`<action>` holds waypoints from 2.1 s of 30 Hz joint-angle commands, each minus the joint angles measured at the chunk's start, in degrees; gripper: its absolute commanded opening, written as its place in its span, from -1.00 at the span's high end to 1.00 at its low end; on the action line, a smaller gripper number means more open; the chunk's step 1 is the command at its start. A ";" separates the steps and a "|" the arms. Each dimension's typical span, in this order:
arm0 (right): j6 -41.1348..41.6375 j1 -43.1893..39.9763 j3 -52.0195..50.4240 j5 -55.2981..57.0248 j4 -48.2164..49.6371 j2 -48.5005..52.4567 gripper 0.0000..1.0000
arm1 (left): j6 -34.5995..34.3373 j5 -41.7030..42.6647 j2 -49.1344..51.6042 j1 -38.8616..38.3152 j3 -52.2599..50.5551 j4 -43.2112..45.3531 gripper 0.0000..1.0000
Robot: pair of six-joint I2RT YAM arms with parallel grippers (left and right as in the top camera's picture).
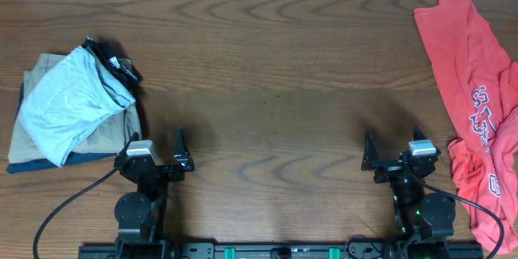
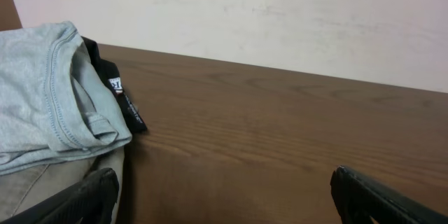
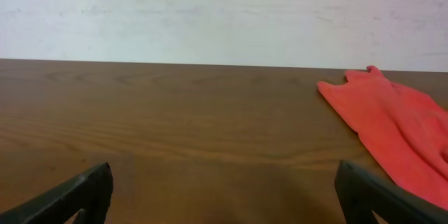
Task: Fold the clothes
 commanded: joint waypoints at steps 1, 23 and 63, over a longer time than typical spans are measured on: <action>-0.68 0.79 -0.07 -0.04 -0.24 -0.13 -0.98 | -0.11 -0.28 -0.39 0.24 -1.38 -1.46 -0.96; -0.68 0.79 -0.07 -0.04 -0.24 -0.13 -0.99 | -0.11 -0.28 -0.39 0.24 -1.38 -1.57 -0.96; 3.63 -2.62 33.99 4.63 -29.86 33.22 -0.98 | -1.22 4.98 28.28 0.24 30.03 -35.85 -0.96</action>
